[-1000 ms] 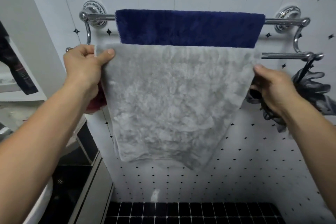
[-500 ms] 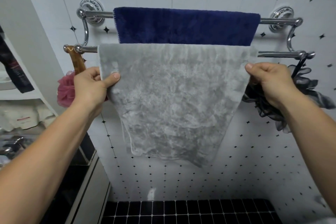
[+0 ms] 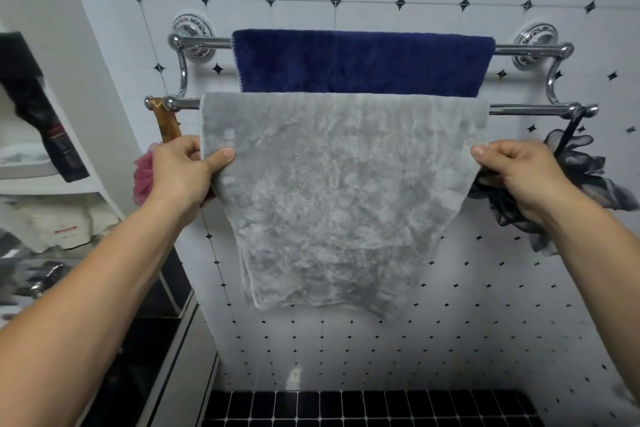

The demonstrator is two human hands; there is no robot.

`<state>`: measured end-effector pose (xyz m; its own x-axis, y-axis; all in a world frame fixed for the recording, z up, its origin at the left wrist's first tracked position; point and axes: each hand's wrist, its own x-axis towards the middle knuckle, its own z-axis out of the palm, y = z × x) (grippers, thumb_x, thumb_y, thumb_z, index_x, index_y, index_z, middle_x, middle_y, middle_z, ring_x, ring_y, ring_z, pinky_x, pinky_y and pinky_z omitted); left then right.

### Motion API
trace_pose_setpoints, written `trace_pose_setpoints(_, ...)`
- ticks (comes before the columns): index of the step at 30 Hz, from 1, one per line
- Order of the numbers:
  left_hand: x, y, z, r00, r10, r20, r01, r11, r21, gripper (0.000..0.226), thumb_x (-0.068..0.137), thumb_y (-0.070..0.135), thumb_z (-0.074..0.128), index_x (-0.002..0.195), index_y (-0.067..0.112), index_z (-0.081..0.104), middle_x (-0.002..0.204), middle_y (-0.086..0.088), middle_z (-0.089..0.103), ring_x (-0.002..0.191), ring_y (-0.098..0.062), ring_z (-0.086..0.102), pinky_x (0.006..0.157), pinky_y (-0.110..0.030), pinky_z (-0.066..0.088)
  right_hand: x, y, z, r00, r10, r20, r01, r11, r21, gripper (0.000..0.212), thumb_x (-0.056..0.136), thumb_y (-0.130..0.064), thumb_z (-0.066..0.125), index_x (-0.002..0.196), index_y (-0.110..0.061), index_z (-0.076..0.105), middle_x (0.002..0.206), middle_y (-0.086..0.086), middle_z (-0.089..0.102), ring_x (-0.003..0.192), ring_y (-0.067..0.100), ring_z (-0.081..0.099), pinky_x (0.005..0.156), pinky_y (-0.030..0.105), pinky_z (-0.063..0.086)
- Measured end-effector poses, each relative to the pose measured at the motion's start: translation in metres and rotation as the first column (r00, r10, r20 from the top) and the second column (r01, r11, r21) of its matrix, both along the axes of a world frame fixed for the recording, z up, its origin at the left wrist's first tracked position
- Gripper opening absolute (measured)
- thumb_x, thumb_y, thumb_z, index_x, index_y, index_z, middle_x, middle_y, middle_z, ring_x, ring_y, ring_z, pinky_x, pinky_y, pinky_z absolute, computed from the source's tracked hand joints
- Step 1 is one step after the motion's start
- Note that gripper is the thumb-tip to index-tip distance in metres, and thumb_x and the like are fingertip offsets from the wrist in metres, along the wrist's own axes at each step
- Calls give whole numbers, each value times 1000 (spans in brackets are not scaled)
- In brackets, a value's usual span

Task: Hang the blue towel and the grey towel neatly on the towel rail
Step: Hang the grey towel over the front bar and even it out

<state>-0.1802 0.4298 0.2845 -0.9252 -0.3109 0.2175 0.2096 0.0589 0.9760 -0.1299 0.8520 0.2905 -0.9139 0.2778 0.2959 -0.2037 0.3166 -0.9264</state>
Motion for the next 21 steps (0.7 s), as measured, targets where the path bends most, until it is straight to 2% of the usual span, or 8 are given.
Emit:
trace_pose_setpoints(3, 7, 2, -16, 993, -76, -87, 75, 997, -12, 10, 85, 19, 73, 91, 18, 65, 72, 9, 73, 66, -6, 69, 57, -22, 54, -1, -8, -11, 999, 25, 25, -23, 996, -81, 45, 79, -48, 71, 85, -4, 67, 96, 20, 67, 90, 30, 63, 76, 33, 57)
trace_pose_setpoints(5, 12, 5, -33, 985, -147, -92, 145, 989, -29, 33, 82, 11, 76, 109, 13, 56, 92, 7, 73, 80, -1, 71, 69, -18, 55, 2, -17, -15, 997, 62, 52, -56, 993, -102, 22, 81, -37, 70, 87, -16, 68, 93, 4, 73, 89, 21, 67, 70, 23, 57)
trace_pose_setpoints(7, 19, 8, -58, 983, -178, -39, 175, 982, -71, 59, 75, 3, 80, 121, 11, 44, 105, 7, 67, 89, 1, 69, 72, -15, 55, 6, -24, -26, 983, 144, 112, -132, 985, -108, 34, 68, -35, 77, 97, -19, 68, 90, -6, 76, 85, 12, 72, 75, 25, 58)
trace_pose_setpoints(9, 26, 11, -95, 975, -211, 71, 215, 976, -44, 69, 72, -1, 81, 124, 14, 39, 111, 9, 63, 94, -2, 68, 74, -17, 56, 7, -31, -49, 959, 164, 233, -155, 986, -57, 32, 74, -17, 78, 104, -17, 68, 96, -7, 74, 84, 9, 73, 84, 32, 56)
trace_pose_setpoints(12, 36, 19, -153, 922, -244, 302, 275, 959, -64, 56, 73, 0, 81, 119, 14, 51, 105, 8, 67, 96, -12, 67, 83, -31, 58, 9, -44, -93, 897, 140, 419, -147, 989, -15, 24, 80, -10, 77, 101, -16, 66, 97, -3, 71, 86, 14, 69, 86, 38, 54)
trace_pose_setpoints(15, 36, 21, -196, 872, -212, 441, 305, 940, -153, 18, 84, 7, 73, 97, 16, 66, 89, 6, 69, 91, -26, 69, 78, -38, 56, 10, -51, -138, 819, 132, 559, -157, 988, -4, 22, 85, -12, 73, 105, -15, 63, 97, -2, 69, 85, 14, 65, 71, 26, 53)
trace_pose_setpoints(19, 17, 11, -209, 918, -78, 390, 162, 969, -188, 7, 87, 10, 70, 93, 12, 67, 94, -5, 70, 98, -32, 68, 80, -33, 51, 2, -40, -175, 839, -4, 544, -48, 995, 83, 5, 88, -10, 69, 90, -6, 68, 77, -1, 71, 55, 0, 58, 53, 20, 49)
trace_pose_setpoints(21, 6, 3, -200, 931, -98, 351, 176, 964, -199, 13, 82, 7, 75, 85, 16, 65, 94, -4, 69, 91, -22, 68, 82, -33, 50, -8, -38, -177, 874, -34, 485, -16, 995, 98, 13, 85, -9, 73, 95, -6, 67, 79, -6, 67, 60, -5, 58, 62, 19, 49)
